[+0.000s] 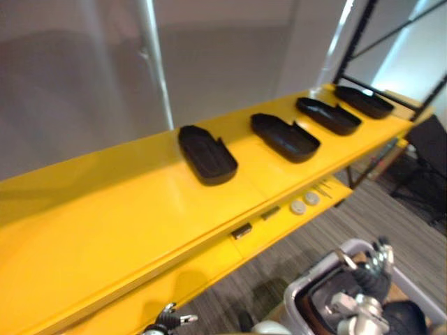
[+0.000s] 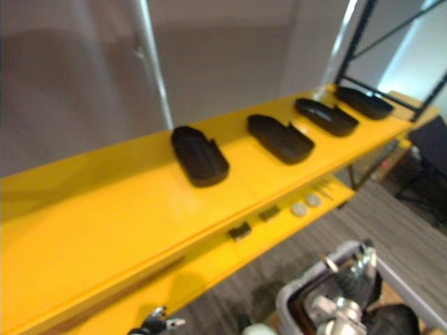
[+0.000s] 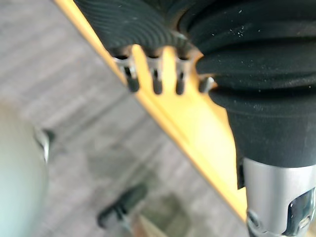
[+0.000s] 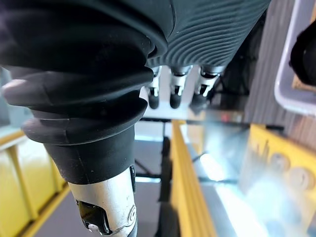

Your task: Walk over and take plastic housings, then place them on the shelf

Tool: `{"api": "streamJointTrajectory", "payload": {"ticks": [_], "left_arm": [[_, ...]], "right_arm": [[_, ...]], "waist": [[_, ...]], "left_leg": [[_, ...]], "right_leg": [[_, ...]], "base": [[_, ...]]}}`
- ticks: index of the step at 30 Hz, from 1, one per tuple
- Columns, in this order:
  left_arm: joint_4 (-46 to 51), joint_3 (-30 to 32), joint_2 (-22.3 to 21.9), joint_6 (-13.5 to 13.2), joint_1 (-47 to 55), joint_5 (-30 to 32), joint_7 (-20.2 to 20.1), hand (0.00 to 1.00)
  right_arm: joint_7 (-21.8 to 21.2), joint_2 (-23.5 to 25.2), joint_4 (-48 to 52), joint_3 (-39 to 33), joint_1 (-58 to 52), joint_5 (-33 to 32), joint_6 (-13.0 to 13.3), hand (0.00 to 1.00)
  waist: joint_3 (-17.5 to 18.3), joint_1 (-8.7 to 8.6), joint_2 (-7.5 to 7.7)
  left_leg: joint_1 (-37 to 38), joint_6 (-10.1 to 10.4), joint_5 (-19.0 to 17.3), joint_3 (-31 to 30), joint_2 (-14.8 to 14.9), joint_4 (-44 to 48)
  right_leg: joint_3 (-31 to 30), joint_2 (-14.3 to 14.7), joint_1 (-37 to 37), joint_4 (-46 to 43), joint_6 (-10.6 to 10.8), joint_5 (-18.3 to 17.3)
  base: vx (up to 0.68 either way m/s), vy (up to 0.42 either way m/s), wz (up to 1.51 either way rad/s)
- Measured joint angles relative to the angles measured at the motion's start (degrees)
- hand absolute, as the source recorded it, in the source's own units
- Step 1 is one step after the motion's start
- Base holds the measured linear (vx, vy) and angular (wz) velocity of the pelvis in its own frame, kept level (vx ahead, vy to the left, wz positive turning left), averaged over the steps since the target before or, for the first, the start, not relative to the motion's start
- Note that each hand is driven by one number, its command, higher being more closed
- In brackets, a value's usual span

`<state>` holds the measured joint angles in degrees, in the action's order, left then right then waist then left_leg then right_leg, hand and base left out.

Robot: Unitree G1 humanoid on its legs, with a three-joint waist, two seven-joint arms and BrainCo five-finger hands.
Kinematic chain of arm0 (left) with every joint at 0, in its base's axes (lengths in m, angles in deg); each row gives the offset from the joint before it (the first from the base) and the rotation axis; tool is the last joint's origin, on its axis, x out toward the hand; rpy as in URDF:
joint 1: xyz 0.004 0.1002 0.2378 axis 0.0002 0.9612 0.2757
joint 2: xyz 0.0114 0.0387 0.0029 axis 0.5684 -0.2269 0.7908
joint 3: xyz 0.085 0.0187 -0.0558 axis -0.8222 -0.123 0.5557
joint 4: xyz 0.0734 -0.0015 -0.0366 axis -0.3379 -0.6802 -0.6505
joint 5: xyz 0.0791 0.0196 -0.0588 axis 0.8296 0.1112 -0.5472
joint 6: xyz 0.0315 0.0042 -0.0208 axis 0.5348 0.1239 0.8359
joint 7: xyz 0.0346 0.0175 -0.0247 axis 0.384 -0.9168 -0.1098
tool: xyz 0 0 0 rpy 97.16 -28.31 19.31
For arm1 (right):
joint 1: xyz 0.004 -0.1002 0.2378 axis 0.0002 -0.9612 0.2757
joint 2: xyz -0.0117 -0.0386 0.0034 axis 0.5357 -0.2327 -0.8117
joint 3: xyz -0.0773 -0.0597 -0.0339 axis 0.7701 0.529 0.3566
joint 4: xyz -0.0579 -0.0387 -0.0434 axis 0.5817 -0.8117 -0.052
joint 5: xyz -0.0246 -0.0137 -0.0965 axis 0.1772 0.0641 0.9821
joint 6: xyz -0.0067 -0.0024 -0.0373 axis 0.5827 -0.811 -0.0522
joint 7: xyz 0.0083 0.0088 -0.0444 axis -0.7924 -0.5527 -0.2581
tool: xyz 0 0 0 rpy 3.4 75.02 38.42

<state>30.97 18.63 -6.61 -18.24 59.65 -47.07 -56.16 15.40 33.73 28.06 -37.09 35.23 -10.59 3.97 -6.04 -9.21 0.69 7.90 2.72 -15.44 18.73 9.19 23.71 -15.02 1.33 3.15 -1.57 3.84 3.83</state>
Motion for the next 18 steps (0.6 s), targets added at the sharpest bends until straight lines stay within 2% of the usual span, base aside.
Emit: {"api": "streamJointTrajectory", "payload": {"ticks": [1, 2, 3, 4, 8, 11, 13, 16, 17, 18], "left_arm": [[0.9, 0.1, -1.1, -0.6, 0.4, -1.4, 0.7, 0.0], [1.0, 0.2, -1.5, -0.9, 0.5, -2.3, 0.9, 0.0], [1.2, 0.4, -1.7, -1.2, 0.6, -2.7, 1.1, 0.0], [1.5, 1.1, -1.4, -1.6, 1.2, -2.8, 1.6, 0.0], [1.6, 1.8, 0.4, -3.6, 2.4, -4.4, 1.5, 0.0], [1.2, 2.5, 0.6, -5.3, 2.4, -4.2, 1.0, 0.0], [1.2, 2.9, 0.6, -5.5, 2.1, -3.7, 1.0, 0.0], [2.1, 3.1, 0.6, -5.2, 2.5, -1.7, 0.7, 0.0], [3.1, 4.1, 0.7, -4.9, 2.6, -1.1, 0.7, 0.0], [3.8, 5.3, 0.6, -4.1, 2.6, -0.2, 0.9, 0.0]], "right_arm": [[-0.9, -1.6, 0.0, 1.3, 1.3, 0.0, 0.6, 0.0], [-1.4, -2.0, -0.1, 1.9, 2.1, 0.0, 0.6, 0.0], [-1.6, -2.5, -0.3, 2.4, 4.1, 0.0, 0.6, 0.0], [-2.1, -2.8, -0.4, 3.6, 6.4, 0.0, 0.6, 0.0], [-2.3, -3.7, -0.6, 4.9, 10.9, 0.2, 0.6, 0.0], [-0.2, -4.8, -1.8, 4.6, 12.4, 0.1, -0.6, 0.0], [1.4, -4.2, -3.8, 4.9, 12.4, 0.0, -1.7, 0.0], [2.3, -2.5, -4.0, 4.9, 10.5, -1.2, -1.7, 0.0], [2.0, -0.9, -3.9, 5.1, 9.3, -2.1, -1.7, 0.0], [1.0, 0.0, -3.8, 5.8, 8.6, -2.1, -1.7, 0.0]], "waist": [[-0.5, 1.02, -1.04], [-0.7, 1.63, -1.69], [-0.8, 2.4, -2.42], [-0.9, 2.59, -2.57], [-1.0, 3.41, -2.0], [-1.3, 3.89, -2.03], [-1.5, 4.06, -1.71], [-2.2, 3.97, -1.58], [-3.3, 4.21, -0.92], [-4.3, 4.44, -0.36]], "left_leg": [[-2.1, -1.9, -1.4, -7.3, -1.2, 3.5], [-2.2, -2.8, -2.0, -10.2, -2.0, 4.1], [-2.3, -3.0, -2.2, -14.9, -4.0, 3.9], [-2.8, -3.0, -2.1, -16.9, -5.1, 3.9], [-4.0, -2.0, -3.4, -16.8, -6.5, 2.0], [-3.6, -1.1, -6.6, -19.2, -6.2, -1.8], [-2.0, -1.3, -7.2, -19.7, -6.6, -3.3], [-0.3, -2.0, -9.0, -17.9, -7.1, -2.9], [1.2, -2.5, -9.8, -15.3, -7.4, -2.9], [1.7, -2.7, -9.7, -13.0, -7.4, -3.1]], "right_leg": [[-2.8, 0.6, 1.2, -0.3, -0.3, 0.2], [-4.1, 0.9, 1.4, -0.1, -0.6, 0.7], [-6.0, 1.0, 2.2, 0.1, -0.4, 1.2], [-7.2, 1.1, 3.4, 0.0, 0.1, 1.6], [-6.8, -0.3, 6.0, 0.0, -0.1, 2.4], [-4.7, -0.3, 7.3, 0.0, 2.8, 4.4], [-3.8, -0.4, 7.7, -2.3, 2.9, 4.6], [-3.7, 0.5, 8.9, -5.9, 2.8, 4.6], [-1.1, 1.2, 9.5, -7.7, 1.0, 6.1], [2.3, 1.6, 9.8, -6.9, -2.0, 9.2]], "base": [[-0.05, 0.094, -1.13], [-0.01, 0.187, -1.08], [-0.02, 0.157, -0.88], [-0.04, 0.136, -0.74], [-0.07, 0.111, -0.08], [-0.06, 0.077, 0.31], [-0.07, 0.045, 0.12], [-0.12, 0.026, -0.48], [-0.21, 0.017, -1.2], [-0.37, -0.045, -1.87]]}}
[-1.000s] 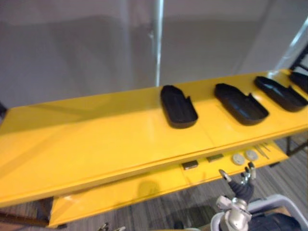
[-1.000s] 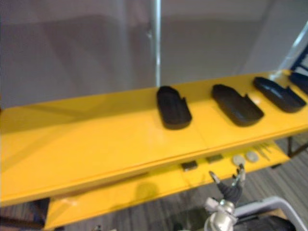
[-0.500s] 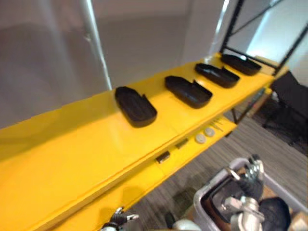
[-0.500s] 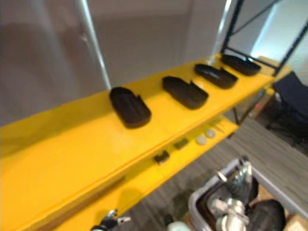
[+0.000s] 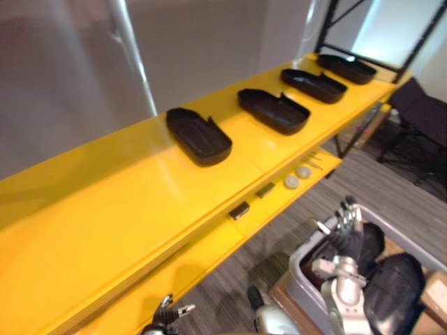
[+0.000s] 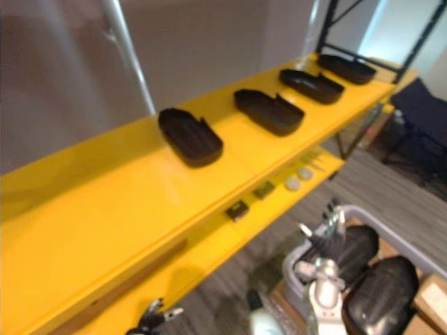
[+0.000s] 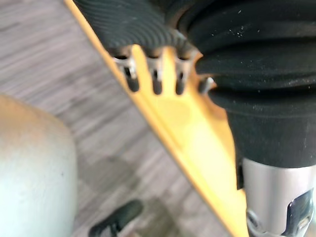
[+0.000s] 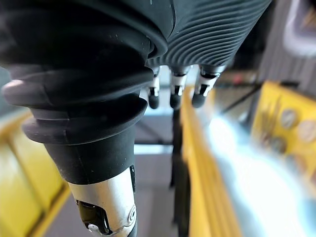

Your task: Walk over and take plastic housings, then place them on the shelf

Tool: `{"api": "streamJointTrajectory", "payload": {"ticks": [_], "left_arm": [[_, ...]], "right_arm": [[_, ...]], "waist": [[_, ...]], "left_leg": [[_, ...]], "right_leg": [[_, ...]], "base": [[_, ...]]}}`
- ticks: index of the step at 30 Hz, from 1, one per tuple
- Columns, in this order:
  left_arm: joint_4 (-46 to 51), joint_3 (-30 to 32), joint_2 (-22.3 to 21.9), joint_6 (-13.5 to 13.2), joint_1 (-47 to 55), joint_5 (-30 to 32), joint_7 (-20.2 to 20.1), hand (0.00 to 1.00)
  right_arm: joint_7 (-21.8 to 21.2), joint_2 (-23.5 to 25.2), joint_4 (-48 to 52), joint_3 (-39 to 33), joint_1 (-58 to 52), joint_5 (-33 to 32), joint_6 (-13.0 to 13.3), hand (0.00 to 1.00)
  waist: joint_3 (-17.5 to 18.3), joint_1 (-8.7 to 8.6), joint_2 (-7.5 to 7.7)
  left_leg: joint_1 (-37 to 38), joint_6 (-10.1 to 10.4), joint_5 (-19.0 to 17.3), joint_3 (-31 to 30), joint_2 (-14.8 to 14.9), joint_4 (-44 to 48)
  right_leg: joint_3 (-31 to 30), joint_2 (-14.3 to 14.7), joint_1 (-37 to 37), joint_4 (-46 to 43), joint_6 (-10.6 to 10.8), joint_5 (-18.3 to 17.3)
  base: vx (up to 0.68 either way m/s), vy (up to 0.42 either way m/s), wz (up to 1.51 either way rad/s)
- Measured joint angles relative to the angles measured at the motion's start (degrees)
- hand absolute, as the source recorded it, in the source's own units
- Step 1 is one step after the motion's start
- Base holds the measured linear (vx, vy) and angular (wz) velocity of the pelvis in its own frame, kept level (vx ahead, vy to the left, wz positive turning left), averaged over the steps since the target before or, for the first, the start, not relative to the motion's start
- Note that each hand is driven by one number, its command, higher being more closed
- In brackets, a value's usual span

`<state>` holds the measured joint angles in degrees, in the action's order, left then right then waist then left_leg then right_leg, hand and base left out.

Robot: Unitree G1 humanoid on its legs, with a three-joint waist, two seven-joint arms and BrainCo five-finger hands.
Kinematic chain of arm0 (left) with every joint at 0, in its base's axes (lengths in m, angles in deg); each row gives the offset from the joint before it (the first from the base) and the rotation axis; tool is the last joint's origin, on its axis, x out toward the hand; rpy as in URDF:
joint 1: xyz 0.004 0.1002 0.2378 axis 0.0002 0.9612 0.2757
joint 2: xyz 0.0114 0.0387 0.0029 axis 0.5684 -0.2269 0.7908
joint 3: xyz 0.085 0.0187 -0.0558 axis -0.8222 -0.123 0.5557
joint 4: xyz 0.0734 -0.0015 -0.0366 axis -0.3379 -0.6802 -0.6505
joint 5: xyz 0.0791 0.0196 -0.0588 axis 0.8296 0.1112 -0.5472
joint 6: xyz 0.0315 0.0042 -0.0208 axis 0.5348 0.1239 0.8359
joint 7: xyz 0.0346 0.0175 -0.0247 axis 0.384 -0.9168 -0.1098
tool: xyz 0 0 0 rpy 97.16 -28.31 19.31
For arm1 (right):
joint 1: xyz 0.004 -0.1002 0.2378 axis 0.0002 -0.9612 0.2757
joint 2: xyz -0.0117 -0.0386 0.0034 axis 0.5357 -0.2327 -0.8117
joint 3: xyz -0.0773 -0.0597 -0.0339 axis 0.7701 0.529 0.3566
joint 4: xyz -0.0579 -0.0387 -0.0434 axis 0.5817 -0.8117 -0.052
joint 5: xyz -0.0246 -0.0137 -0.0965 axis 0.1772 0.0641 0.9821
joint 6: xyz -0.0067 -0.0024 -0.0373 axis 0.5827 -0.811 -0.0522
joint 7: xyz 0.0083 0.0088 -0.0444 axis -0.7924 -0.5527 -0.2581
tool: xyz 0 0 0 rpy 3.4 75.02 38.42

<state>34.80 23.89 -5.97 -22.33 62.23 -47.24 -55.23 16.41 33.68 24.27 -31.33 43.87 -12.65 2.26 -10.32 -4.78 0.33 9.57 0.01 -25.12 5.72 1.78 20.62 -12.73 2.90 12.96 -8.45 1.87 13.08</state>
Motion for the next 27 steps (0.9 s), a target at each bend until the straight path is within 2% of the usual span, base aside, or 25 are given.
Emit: {"api": "streamJointTrajectory", "payload": {"ticks": [1, 2, 3, 4, 6, 7, 8, 9, 10, 11, 12, 13, 14, 15, 16, 17, 18, 19, 20, 21, 22, 24, 26, 27], "left_arm": [[0.8, 0.6, 0.1, 1.5, 0.0, 1.2, 0.3, 0.0], [0.8, 0.6, 0.3, 2.1, -0.2, 1.4, 0.6, 0.0], [0.6, 0.6, 0.7, 3.3, -0.7, 2.3, 0.7, 0.0], [-1.2, 0.5, 1.1, 4.4, -2.0, 2.7, 0.6, 0.0], [-2.2, 0.6, 1.2, 5.5, -2.9, 2.7, 0.6, 0.0], [-2.4, 0.8, 1.2, 5.6, -3.1, 2.7, 0.6, 0.0], [-2.3, 1.2, 1.8, 5.5, -3.2, 2.8, 0.6, 0.0], [-2.8, 2.9, 2.0, 6.1, -4.1, 3.0, 0.5, 0.0], [-4.5, 4.0, 1.1, 6.4, -4.7, 3.4, 0.5, 0.0], [-4.5, 4.8, 0.5, 6.3, -4.5, 3.3, 0.5, 0.0], [-4.9, 4.3, 0.9, 6.5, -4.5, 3.7, 0.5, 0.0], [-5.5, 3.7, 1.9, 6.4, -4.2, 5.0, 0.4, 0.0], [-5.5, 3.7, 2.3, 6.4, -4.0, 5.3, 0.3, 0.0], [-5.5, 3.6, 3.2, 6.4, -2.9, 5.4, 0.0, 0.0], [-5.5, 3.0, 3.9, 6.4, -1.5, 5.4, -0.1, 0.0], [-5.5, 2.4, 4.2, 6.3, -1.1, 5.3, -0.2, 0.0], [-5.5, 2.1, 5.6, 6.1, -0.5, 5.0, -0.6, 0.0], [-5.5, 2.1, 6.2, 5.9, -0.6, 4.9, -0.6, 0.0], [-5.4, 2.1, 6.1, 5.2, -0.6, 4.9, -0.6, 0.0], [-5.3, 2.0, 6.1, 5.0, -0.7, 5.0, -0.6, 0.0], [-5.3, 2.1, 6.2, 5.0, -0.9, 5.0, -0.6, 0.0], [-4.3, 2.3, 4.3, 4.3, -1.9, 4.0, 0.5, 0.0], [-3.0, 2.0, 3.6, 3.6, -1.4, -0.2, 0.6, 0.0], [-2.5, 2.0, 3.1, 2.6, -1.0, 0.0, 0.7, 0.0]], "right_arm": [[-1.7, 0.2, 0.4, 2.2, -0.7, 0.8, 0.0, 0.0], [-2.4, 0.1, 0.4, 2.6, -0.9, 1.6, 0.0, 0.0], [-3.0, 0.1, 0.9, 2.7, -1.4, 2.5, 0.0, 0.0], [-3.3, -0.1, 2.4, 2.6, -1.5, 2.9, 0.0, 0.0], [-3.0, -0.2, 2.7, 3.1, -0.5, 4.6, 0.0, 0.0], [-2.3, -0.5, 2.6, 4.6, 0.6, 5.7, -0.1, 0.0], [-2.1, -0.6, 2.7, 5.6, 1.1, 6.4, -0.2, 0.0], [-1.6, -0.6, 2.3, 8.7, 2.9, 6.8, -0.7, 0.0], [-0.9, -1.5, 2.3, 10.9, 5.5, 7.2, -1.0, 0.0], [-0.9, -1.3, 2.2, 11.6, 6.4, 7.8, -1.3, 0.0], [-0.6, -1.5, 2.8, 12.4, 6.8, 8.1, -1.7, 0.0], [-0.4, -1.6, 2.9, 12.9, 6.4, 8.9, -2.8, 0.0], [-0.4, -1.7, 2.9, 13.3, 6.2, 8.9, -3.6, 0.0], [-1.1, -1.6, 3.0, 14.2, 6.2, 8.8, -5.5, 0.0], [-1.6, -1.6, 3.3, 14.7, 5.8, 8.8, -6.6, 0.0], [-2.0, -1.5, 3.6, 14.7, 5.4, 8.7, -6.9, 0.0], [-2.7, -1.0, 4.5, 14.7, 4.0, 8.1, -7.7, 0.0], [-3.0, -0.6, 4.6, 14.5, 3.4, 7.6, -7.9, 0.0], [-3.5, -0.5, 4.6, 13.9, 2.5, 6.7, -8.2, 0.0], [-3.7, -0.5, 4.7, 13.3, 2.1, 6.1, -8.4, 0.0], [-3.7, -0.7, 4.8, 12.9, 2.0, 5.9, -8.5, 0.0], [-3.5, -2.2, 4.4, 11.2, 2.6, 4.3, -9.2, 0.0], [-2.7, -3.5, 3.8, 9.4, 2.4, 4.5, -9.3, 0.0], [-1.9, -3.9, 3.6, 8.1, 2.2, 5.0, -9.3, 0.0]], "waist": [[-0.8, 0.47, -0.27], [-0.8, 0.46, 0.16], [-0.9, 0.51, 0.58], [-0.9, 0.49, 0.62], [-0.9, 0.73, 0.51], [-0.7, 1.23, 1.17], [-0.5, 1.32, 1.8], [-0.6, 1.78, 3.4], [-0.3, 4.42, 0.49], [-0.7, 5.5, 0.28], [0.0, 5.12, 0.38], [0.1, 5.17, 0.31], [0.4, 5.45, 0.77], [0.7, 5.8, 1.33], [1.0, 5.49, 1.76], [1.0, 5.47, 2.08], [1.3, 5.43, 3.17], [1.4, 5.19, 3.46], [1.3, 4.99, 3.24], [1.3, 4.54, 3.25], [1.3, 4.45, 3.24], [-1.6, 5.07, 0.23], [-3.1, 4.99, -0.73], [-3.4, 4.9, -0.56]], "left_leg": [[0.3, -1.0, 0.7, 5.4, 1.2, -0.6], [0.3, -1.2, 0.9, 7.4, 1.3, -0.6], [0.1, -1.3, 1.3, 9.7, 1.3, -0.9], [-0.8, -1.5, 2.4, 12.6, 1.7, -1.2], [-1.8, -1.3, 3.2, 14.9, 2.9, -1.0], [-2.1, -1.0, 3.6, 16.9, 3.7, 0.2], [-2.9, -0.9, 3.5, 17.7, 3.5, 1.7], [-5.8, -2.6, 3.0, 17.5, 3.1, 3.5], [-6.4, -4.4, 7.4, 14.8, 2.6, -4.1], [-4.9, -2.0, 9.3, 18.0, 3.9, -6.0], [-4.8, -2.0, 10.7, 20.2, 4.3, -7.1], [-5.1, -1.7, 10.9, 22.3, 5.4, -6.8], [-5.4, -1.5, 10.9, 23.5, 6.2, -6.4], [-6.2, -1.1, 11.2, 25.4, 8.2, -5.0], [-7.5, -0.3, 11.5, 26.6, 10.8, -3.7], [-8.0, 0.7, 11.9, 27.1, 12.0, -3.1], [-9.2, 2.2, 12.5, 28.0, 13.7, -1.9], [-9.8, 3.0, 13.0, 27.8, 14.7, -1.5], [-10.7, 4.4, 13.8, 27.5, 16.8, -0.6], [-12.5, 4.5, 13.9, 26.0, 18.5, 2.0], [-13.5, 4.5, 13.9, 25.1, 19.4, 3.5], [-14.5, 4.8, 14.1, 22.2, 21.5, 5.6], [-14.6, 6.2, 15.0, 21.4, 21.0, 4.9], [-14.8, 6.9, 15.5, 21.4, 20.2, 4.3]], "right_leg": [[8.3, -0.1, -0.1, 0.7, -3.6, 1.3], [12.1, -0.5, 0.7, -3.1, -3.7, -1.8], [16.5, -1.4, 1.5, -9.0, -4.8, -7.3], [22.3, -3.8, 1.9, -17.5, -5.1, -14.6], [27.5, -7.1, 0.6, -23.3, -5.6, -19.9], [30.9, -10.1, -1.3, -25.1, -6.2, -22.1], [32.2, -10.9, -1.8, -23.7, -5.3, -21.5], [31.2, -8.1, -3.0, -16.4, -5.9, -19.4], [27.8, -3.0, -6.4, -4.3, -6.0, -14.2], [31.1, -4.0, -6.7, -8.4, -8.9, -16.8], [34.4, -8.9, -7.6, -15.8, -8.4, -20.9], [35.5, -13.6, -10.0, -18.0, -7.0, -21.6], [35.8, -15.8, -11.0, -17.7, -6.3, -20.9], [36.2, -18.9, -12.7, -15.4, -5.2, -18.6], [36.2, -20.6, -13.8, -11.6, -5.8, -13.2], [36.1, -21.1, -14.3, -9.7, -6.1, -9.1], [34.8, -21.5, -15.2, -6.7, -4.4, -0.8], [33.6, -20.1, -15.3, -5.8, -1.9, -2.1], [34.2, -18.5, -15.7, -5.2, 1.6, -5.4], [35.0, -17.5, -16.3, -4.6, 4.8, -9.0], [35.0, -16.9, -16.5, -4.3, 5.7, -10.6], [34.5, -15.0, -16.7, -4.4, 5.7, -13.4], [34.5, -15.3, -15.7, -5.6, 6.1, -15.8], [34.5, -16.1, -14.9, -6.5, 6.5, -17.7]], "base": [[-0.34, -0.068, -1.72], [-0.38, -0.094, -1.68], [-0.27, -0.055, -1.31], [-0.26, -0.041, -1.15], [-0.17, -0.04, -0.84], [-0.1, -0.056, -0.79], [-0.12, -0.067, -1.13], [-0.29, -0.031, -1.65], [-0.29, -0.015, -2.06], [-0.23, 0.009, -1.86], [-0.05, -0.052, -1.4], [-0.05, -0.099, -1.04], [-0.07, -0.198, -1.17], [-0.09, -0.255, -1.14], [-0.09, -0.29, -1.08], [-0.08, -0.349, -0.83], [-0.07, -0.313, -0.46], [-0.07, -0.393, -0.34], [-0.06, -0.385, -0.06], [-0.07, -0.398, -0.02], [-0.11, -0.435, -0.04], [-0.11, -0.279, -0.24], [-0.12, -0.114, -0.14], [-0.13, -0.112, -0.02]]}}
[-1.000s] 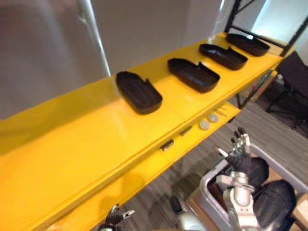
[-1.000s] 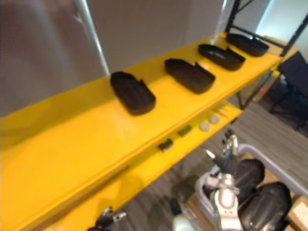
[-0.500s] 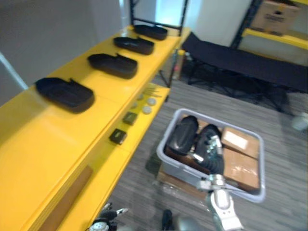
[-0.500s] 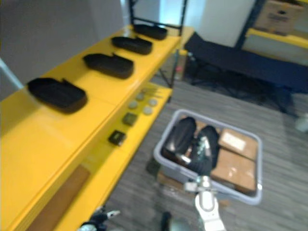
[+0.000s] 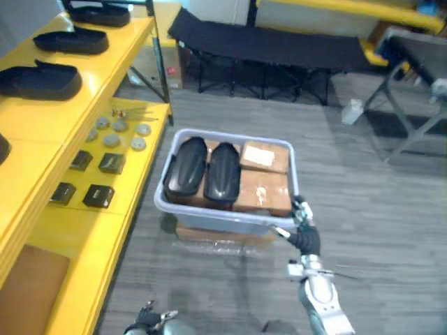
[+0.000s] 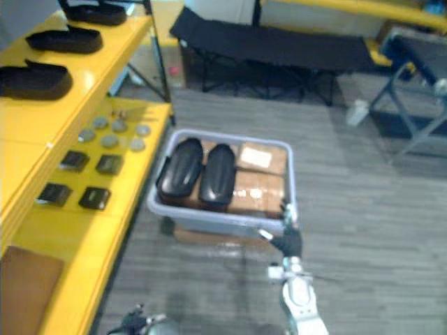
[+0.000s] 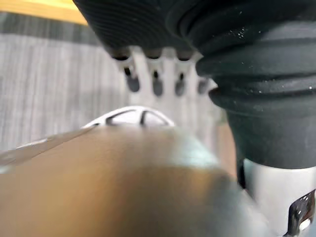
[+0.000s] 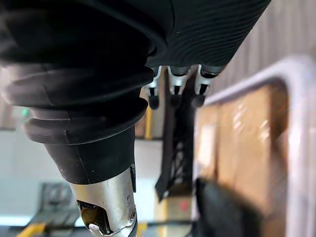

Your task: Walk over and take plastic housings, then place them on the shelf

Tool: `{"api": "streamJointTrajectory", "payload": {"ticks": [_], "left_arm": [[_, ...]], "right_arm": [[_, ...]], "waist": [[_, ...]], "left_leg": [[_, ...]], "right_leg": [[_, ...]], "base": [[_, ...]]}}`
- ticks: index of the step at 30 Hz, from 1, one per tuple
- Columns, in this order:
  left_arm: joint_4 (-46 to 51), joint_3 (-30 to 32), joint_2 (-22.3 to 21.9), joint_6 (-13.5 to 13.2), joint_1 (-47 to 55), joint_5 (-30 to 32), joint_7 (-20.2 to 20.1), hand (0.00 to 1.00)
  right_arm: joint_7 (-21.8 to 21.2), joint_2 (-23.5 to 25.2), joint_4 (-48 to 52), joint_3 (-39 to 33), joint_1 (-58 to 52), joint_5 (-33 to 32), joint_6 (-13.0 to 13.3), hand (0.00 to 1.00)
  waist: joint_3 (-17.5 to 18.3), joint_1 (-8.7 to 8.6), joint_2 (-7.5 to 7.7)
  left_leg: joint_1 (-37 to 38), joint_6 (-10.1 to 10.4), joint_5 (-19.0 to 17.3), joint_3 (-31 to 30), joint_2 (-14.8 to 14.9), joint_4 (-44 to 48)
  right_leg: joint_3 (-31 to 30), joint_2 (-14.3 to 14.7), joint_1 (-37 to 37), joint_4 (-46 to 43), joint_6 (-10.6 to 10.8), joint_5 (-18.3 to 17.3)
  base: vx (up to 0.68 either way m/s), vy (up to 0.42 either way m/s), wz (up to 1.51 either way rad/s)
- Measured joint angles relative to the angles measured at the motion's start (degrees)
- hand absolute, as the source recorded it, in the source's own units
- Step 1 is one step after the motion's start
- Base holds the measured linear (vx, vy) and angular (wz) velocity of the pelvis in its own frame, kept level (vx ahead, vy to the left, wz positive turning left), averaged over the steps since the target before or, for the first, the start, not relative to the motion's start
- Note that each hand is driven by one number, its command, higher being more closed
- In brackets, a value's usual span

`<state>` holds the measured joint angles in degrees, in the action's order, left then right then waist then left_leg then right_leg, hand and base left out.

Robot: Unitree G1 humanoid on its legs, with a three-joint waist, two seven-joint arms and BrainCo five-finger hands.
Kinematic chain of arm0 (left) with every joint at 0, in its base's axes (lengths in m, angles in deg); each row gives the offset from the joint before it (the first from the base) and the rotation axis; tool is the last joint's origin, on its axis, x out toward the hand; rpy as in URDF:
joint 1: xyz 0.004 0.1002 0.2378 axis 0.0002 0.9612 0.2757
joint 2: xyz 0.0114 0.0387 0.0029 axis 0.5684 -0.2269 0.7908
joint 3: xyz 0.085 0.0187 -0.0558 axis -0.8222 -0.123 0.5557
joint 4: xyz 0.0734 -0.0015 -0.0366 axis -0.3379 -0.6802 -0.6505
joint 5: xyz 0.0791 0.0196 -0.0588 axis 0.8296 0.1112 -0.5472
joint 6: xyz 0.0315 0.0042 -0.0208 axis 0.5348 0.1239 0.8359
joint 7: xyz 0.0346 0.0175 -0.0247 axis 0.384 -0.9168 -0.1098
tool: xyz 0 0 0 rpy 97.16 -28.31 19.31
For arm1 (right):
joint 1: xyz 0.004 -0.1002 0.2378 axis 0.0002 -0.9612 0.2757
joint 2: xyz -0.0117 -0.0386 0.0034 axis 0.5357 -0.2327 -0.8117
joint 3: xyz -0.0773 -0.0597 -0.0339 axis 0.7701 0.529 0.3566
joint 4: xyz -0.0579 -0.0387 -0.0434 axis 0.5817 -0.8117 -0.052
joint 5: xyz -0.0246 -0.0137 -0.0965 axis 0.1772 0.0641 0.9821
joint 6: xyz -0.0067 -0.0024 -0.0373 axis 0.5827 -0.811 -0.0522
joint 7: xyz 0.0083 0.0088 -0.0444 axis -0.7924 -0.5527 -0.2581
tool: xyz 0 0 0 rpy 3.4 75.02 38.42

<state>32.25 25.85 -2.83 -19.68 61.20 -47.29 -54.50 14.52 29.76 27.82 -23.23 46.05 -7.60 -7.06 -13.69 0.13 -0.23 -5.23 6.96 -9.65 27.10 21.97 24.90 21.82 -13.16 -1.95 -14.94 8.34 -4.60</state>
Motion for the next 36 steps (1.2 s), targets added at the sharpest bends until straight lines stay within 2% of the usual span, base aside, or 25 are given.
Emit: {"api": "streamJointTrajectory", "payload": {"ticks": [3, 6, 9, 11, 13, 14, 16, 17, 18, 21, 27, 28, 30, 33, 36], "left_arm": [[1.7, -0.1, 0.7, -1.9, 0.7, -0.1, 2.5, 0.0], [2.2, -0.1, 1.1, -2.9, 0.7, -0.9, 5.7, 0.0], [4.2, 0.3, 1.7, -3.6, 0.7, -2.3, 6.0, 0.0], [5.0, 0.7, 1.7, -3.8, 0.2, -2.4, 6.0, 0.0], [5.3, 0.9, 1.1, -4.0, -1.2, -4.2, 5.9, 0.0], [5.4, 1.3, 0.8, -4.0, -1.5, -4.3, 5.9, 0.0], [5.5, 2.8, -0.2, -4.1, -2.2, -5.3, 5.5, 0.0], [5.7, 3.0, -0.4, -4.1, -2.3, -6.0, 5.4, 0.0], [5.8, 3.4, -0.6, -4.1, -2.4, -6.6, 5.2, 0.0], [5.6, 4.5, -1.7, -4.0, -2.3, -6.8, 4.0, 0.0], [3.8, 5.0, -3.4, -4.0, -1.8, -8.6, 1.0, 0.0], [3.6, 5.0, -3.7, -4.0, -1.4, -8.9, 0.7, 0.0], [3.4, 5.2, -4.2, -4.1, -0.8, -9.1, 0.1, 0.0], [3.4, 5.1, -5.0, -4.5, -0.9, -9.3, -1.1, 0.0], [3.2, 4.1, -5.4, -5.0, -0.9, -11.0, -2.5, 0.0]], "right_arm": [[1.9, 0.1, -1.8, -2.0, 0.8, 0.5, 0.2, 0.0], [3.7, 0.7, -4.1, -4.0, 1.4, -0.8, 0.1, 0.0], [5.6, 1.0, -7.3, -6.6, 5.4, -2.5, -0.4, 0.0], [6.8, 0.9, -10.5, -9.1, 11.0, -3.1, -1.1, 0.0], [9.2, -0.3, -14.2, -11.9, 19.7, -4.1, -1.8, 0.0], [9.8, -0.9, -15.2, -12.1, 22.0, -4.1, -2.2, 0.0], [10.5, -3.6, -19.5, -12.8, 30.4, -5.4, -4.8, 0.0], [10.7, -4.3, -20.9, -13.1, 32.3, -6.2, -5.4, 0.0], [10.8, -5.9, -24.0, -13.4, 36.2, -7.8, -6.3, 0.0], [11.5, -9.9, -29.7, -14.2, 44.4, -9.4, -7.3, 0.0], [16.1, -19.0, -40.2, -14.1, 58.9, -11.9, -8.6, 0.0], [17.1, -20.5, -43.4, -14.1, 61.2, -13.2, -9.4, 0.0], [17.2, -21.6, -46.4, -14.1, 63.4, -14.8, -10.0, 0.0], [17.2, -25.9, -50.7, -14.0, 66.7, -16.3, -10.2, 0.0], [18.0, -29.5, -54.5, -13.8, 70.2, -16.5, -11.6, 0.0]], "waist": [[-1.6, 0.02, 1.16], [-3.9, 0.26, 1.91], [-6.5, 0.92, 2.74], [-8.0, 1.07, 2.64], [-10.2, 2.31, 1.58], [-10.6, 2.63, 1.41], [-11.5, 3.63, 0.63], [-11.9, 4.32, 0.52], [-12.2, 5.75, 0.43], [-12.8, 7.64, -0.27], [-16.0, 11.17, -2.92], [-16.4, 12.23, -3.18], [-16.5, 12.34, -3.52], [-17.2, 13.8, -4.87], [-17.3, 14.85, -6.1]], "left_leg": [[-1.0, 1.1, 0.6, -0.6, -1.6, -0.4], [-3.4, 1.7, 0.5, -3.4, -3.7, -0.6], [-6.9, 1.1, 0.2, -6.5, -6.8, -0.3], [-9.4, -0.2, 0.5, -8.9, -8.6, 0.3], [-12.6, -0.9, 0.4, -12.6, -10.3, 1.7], [-13.4, -1.1, 0.4, -13.0, -10.6, 1.9], [-16.9, -1.8, 0.5, -15.2, -11.5, 3.3], [-17.2, -1.9, 0.5, -15.5, -11.6, 3.5], [-18.1, -2.0, 0.5, -16.0, -11.8, 3.8], [-20.7, -2.6, 0.9, -18.1, -12.7, 4.2], [-24.1, -2.8, 1.0, -21.9, -13.9, 5.7], [-24.4, -2.9, 1.0, -22.1, -14.1, 5.7], [-25.0, -3.1, 1.2, -23.1, -14.7, 5.7], [-25.8, -3.4, 1.4, -24.5, -15.7, 5.8], [-26.9, -3.7, 1.6, -25.3, -16.6, 6.0]], "right_leg": [[-0.1, -1.6, 1.7, -0.8, 1.5, -2.6], [-0.5, -3.1, 4.3, -2.1, 1.9, -2.8], [-1.0, -4.6, 6.9, -1.1, 2.6, -0.6], [-1.3, -5.0, 8.4, 0.8, 3.1, 1.7], [-1.3, -5.2, 9.2, 3.4, 3.5, 5.0], [-1.2, -5.3, 9.5, 3.9, 3.7, 5.5], [0.9, -5.6, 10.0, 5.3, 3.9, 6.8], [1.3, -5.6, 9.9, 5.5, 4.0, 6.9], [1.8, -5.7, 10.2, 5.7, 4.0, 7.1], [3.6, -5.8, 10.9, 5.9, 3.9, 7.3], [6.5, -5.9, 11.0, 6.0, 4.0, 7.6], [6.8, -6.0, 11.1, 6.0, 4.0, 7.6], [7.8, -6.2, 11.0, 6.0, 4.0, 7.6], [8.5, -6.7, 11.0, 5.7, 4.0, 7.6], [9.6, -7.3, 11.5, 5.2, 4.0, 7.5]], "base": [[-0.15, -0.047, -0.01], [-0.2, 0.062, 0.09], [-0.15, 0.107, 0.03], [-0.09, 0.113, -0.03], [-0.04, 0.111, 0.01], [-0.06, 0.113, 0.18], [-0.07, 0.1, 0.38], [-0.06, 0.072, 0.3], [-0.06, 0.056, 0.19], [-0.07, 0.039, 0.33], [-0.06, 0.038, 0.22], [-0.04, 0.014, 0.14], [-0.02, 0.017, 0.21], [-0.03, 0.036, 0.21], [-0.05, 0.048, 0.17]]}}
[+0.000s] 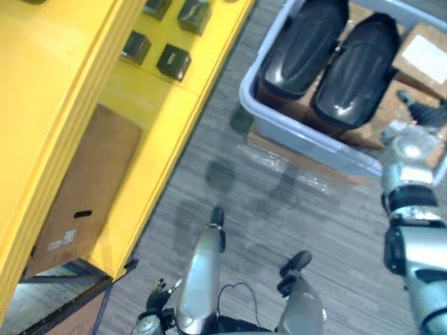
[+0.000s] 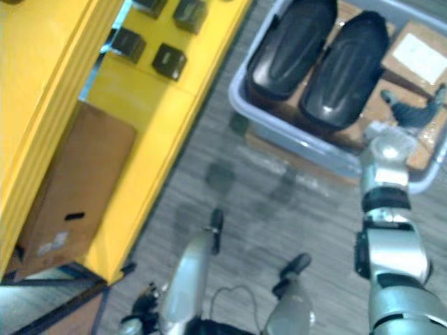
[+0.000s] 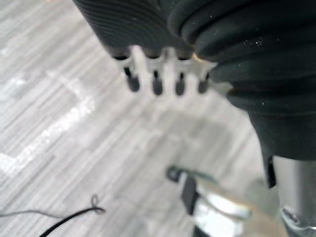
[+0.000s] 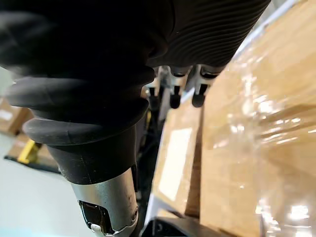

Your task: Walk over and take plastic housings, then place them on the shelf

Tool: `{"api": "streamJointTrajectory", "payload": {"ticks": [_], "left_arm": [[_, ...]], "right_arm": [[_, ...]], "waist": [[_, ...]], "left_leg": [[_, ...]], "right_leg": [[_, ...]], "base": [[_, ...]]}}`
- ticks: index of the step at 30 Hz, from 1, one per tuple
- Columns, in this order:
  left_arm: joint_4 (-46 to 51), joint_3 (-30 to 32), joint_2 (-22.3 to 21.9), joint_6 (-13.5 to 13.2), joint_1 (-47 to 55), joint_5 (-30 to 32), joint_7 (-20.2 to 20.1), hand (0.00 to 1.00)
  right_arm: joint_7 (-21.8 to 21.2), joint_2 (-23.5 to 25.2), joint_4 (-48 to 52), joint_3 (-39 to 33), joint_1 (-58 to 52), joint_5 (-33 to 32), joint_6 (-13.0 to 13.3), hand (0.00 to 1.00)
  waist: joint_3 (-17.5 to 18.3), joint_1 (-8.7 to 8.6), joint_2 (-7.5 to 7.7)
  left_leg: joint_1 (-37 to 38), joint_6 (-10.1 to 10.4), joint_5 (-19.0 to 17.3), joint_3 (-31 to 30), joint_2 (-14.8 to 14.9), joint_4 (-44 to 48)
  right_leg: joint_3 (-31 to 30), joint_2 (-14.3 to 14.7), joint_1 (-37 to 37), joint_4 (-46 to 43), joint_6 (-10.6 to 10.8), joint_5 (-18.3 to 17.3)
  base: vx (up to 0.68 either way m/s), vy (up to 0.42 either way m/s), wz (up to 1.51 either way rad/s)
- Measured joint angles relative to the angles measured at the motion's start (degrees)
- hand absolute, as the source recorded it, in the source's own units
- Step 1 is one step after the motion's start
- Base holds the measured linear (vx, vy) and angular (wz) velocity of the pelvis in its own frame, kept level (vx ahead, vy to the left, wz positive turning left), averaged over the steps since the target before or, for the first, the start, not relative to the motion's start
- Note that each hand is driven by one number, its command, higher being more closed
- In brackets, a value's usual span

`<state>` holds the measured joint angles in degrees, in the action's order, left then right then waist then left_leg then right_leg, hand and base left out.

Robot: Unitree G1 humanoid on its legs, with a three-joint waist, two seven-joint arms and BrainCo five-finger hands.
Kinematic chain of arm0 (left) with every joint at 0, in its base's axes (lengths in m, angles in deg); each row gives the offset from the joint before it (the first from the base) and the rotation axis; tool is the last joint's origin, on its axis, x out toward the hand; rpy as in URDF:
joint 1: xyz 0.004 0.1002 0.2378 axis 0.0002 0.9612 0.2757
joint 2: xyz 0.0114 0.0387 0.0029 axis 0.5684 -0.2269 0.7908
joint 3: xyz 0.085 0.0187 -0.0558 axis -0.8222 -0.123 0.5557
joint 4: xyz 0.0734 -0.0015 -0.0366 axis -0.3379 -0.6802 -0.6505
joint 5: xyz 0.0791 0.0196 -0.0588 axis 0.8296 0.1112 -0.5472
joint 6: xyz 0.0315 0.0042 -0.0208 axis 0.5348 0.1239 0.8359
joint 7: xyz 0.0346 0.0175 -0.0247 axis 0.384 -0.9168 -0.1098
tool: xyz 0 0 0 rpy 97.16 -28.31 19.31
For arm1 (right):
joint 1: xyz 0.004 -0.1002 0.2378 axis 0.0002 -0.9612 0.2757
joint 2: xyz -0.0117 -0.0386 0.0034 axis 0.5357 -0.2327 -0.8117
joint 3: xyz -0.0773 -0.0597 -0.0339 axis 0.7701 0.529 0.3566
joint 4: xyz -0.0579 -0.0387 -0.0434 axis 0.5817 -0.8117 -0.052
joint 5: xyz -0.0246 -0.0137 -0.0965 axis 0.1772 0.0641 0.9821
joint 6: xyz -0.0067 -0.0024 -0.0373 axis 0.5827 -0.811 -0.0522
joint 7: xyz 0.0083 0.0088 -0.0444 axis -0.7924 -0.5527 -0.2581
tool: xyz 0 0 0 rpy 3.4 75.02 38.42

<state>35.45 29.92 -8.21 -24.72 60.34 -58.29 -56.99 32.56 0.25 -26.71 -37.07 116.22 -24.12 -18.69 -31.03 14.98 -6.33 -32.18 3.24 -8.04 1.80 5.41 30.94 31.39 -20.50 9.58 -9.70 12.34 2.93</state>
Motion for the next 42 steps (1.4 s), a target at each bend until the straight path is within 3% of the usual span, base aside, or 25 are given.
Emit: {"api": "streamJointTrajectory", "payload": {"ticks": [6, 15, 16, 20, 23, 24, 26, 28, 32, 35, 42], "left_arm": [[-1.9, -3.1, -0.6, -0.5, 0.1, -0.4, -2.7, 0.0], [-3.4, -4.6, -0.6, -0.7, 0.0, -2.7, -5.2, 0.0], [-3.4, -4.7, -0.6, -0.7, 0.0, -3.7, -5.7, 0.0], [-3.4, -6.5, -0.7, -0.8, -0.1, -5.3, -6.0, 0.0], [-3.8, -6.8, -1.6, -1.0, -0.1, -6.6, -7.1, 0.0], [-4.2, -7.0, -1.7, -1.2, 0.0, -6.6, -7.1, 0.0], [-4.5, -7.9, -1.7, -1.3, 0.0, -6.6, -7.2, 0.0], [-4.5, -8.6, -1.7, -1.3, 0.0, -6.7, -7.3, 0.0], [-4.7, -8.9, -1.7, -1.5, -0.1, -6.7, -7.3, 0.0], [-4.7, -8.9, -1.7, -2.6, 0.0, -6.8, -7.6, 0.0], [-4.5, -9.0, -1.6, -5.3, 0.0, -9.0, -8.5, 0.0]], "right_arm": [[1.5, -4.4, -6.7, 0.5, 4.0, -2.3, -3.2, 0.0], [-0.9, -7.7, -10.4, 1.2, 7.1, -2.4, -7.8, 0.0], [-1.3, -8.7, -10.7, 2.3, 7.3, -2.4, -9.6, 0.0], [-1.4, -10.6, -12.4, 3.3, 7.7, -4.3, -11.6, 0.0], [-2.4, -13.7, -12.7, 3.4, 7.9, -4.4, -12.8, 0.0], [-2.4, -14.0, -12.8, 3.7, 7.9, -4.4, -13.2, 1.0], [-2.6, -14.6, -12.9, 4.8, 8.0, -4.4, -14.6, 1.0], [-3.0, -16.7, -13.0, 5.0, 8.2, -4.4, -17.4, 1.0], [-3.9, -20.0, -14.3, 6.8, 9.8, -2.8, -23.5, 1.0], [-5.7, -21.5, -15.2, 7.2, 10.6, -1.5, -26.6, 1.0], [-10.6, -20.8, -16.6, 8.6, 12.7, 11.8, -37.3, 1.0]], "waist": [[0.2, 2.03, -2.28], [0.6, 3.67, -2.91], [0.6, 4.11, -2.97], [0.7, 5.92, -3.03], [1.9, 6.44, -4.87], [2.0, 6.71, -5.06], [2.1, 6.97, -5.13], [2.1, 7.81, -5.16], [2.1, 7.93, -5.16], [2.1, 7.92, -5.16], [2.7, 8.02, -6.03]], "left_leg": [[-1.6, -0.1, 0.0, -1.4, -1.1, 1.1], [-5.1, -0.5, 0.3, -2.3, -2.1, 2.0], [-5.9, -0.5, 0.3, -2.8, -2.1, 2.3], [-6.4, -0.6, 0.2, -2.9, -2.3, 2.5], [-8.4, -0.6, 0.2, -4.4, -2.7, 3.2], [-8.5, -0.6, 0.2, -4.3, -2.7, 3.2], [-8.5, -0.7, 0.1, -4.3, -2.7, 3.1], [-8.8, -0.7, 0.1, -4.4, -2.7, 3.0], [-9.4, -0.7, 0.1, -4.5, -2.8, 2.9], [-9.4, -0.7, 0.1, -4.5, -2.7, 2.8], [-7.9, -0.6, 0.2, -4.7, -2.0, 1.9]], "right_leg": [[0.6, -1.2, 1.1, -2.4, 0.5, -1.0], [1.2, -2.4, 4.3, -4.9, 0.6, -1.9], [1.6, -2.4, 4.5, -4.9, 0.6, -1.9], [1.7, -2.5, 4.8, -4.7, 0.6, -1.9], [3.2, -2.3, 5.3, -4.9, 0.5, -2.0], [3.2, -2.4, 5.5, -4.8, 0.5, -2.0], [3.2, -2.3, 5.4, -4.6, 0.5, -2.0], [3.3, -2.3, 5.7, -4.2, 0.5, -2.0], [3.9, -2.0, 5.5, -2.9, 0.8, -1.7], [4.0, -1.7, 5.3, -2.5, 1.2, -1.2], [4.1, -0.6, 3.9, -1.0, 0.9, -0.8]], "base": [[-0.06, 0.029, 0.1], [-0.05, 0.007, 0.06], [-0.02, -0.008, 0.13], [-0.01, -0.006, 0.03], [-0.03, -0.006, 0.17], [-0.04, -0.009, 0.05], [-0.02, -0.004, 0.0], [0.0, 0.0, 0.0], [0.0, -0.017, 0.02], [0.02, -0.029, -0.01], [-0.02, -0.036, -0.03]]}}
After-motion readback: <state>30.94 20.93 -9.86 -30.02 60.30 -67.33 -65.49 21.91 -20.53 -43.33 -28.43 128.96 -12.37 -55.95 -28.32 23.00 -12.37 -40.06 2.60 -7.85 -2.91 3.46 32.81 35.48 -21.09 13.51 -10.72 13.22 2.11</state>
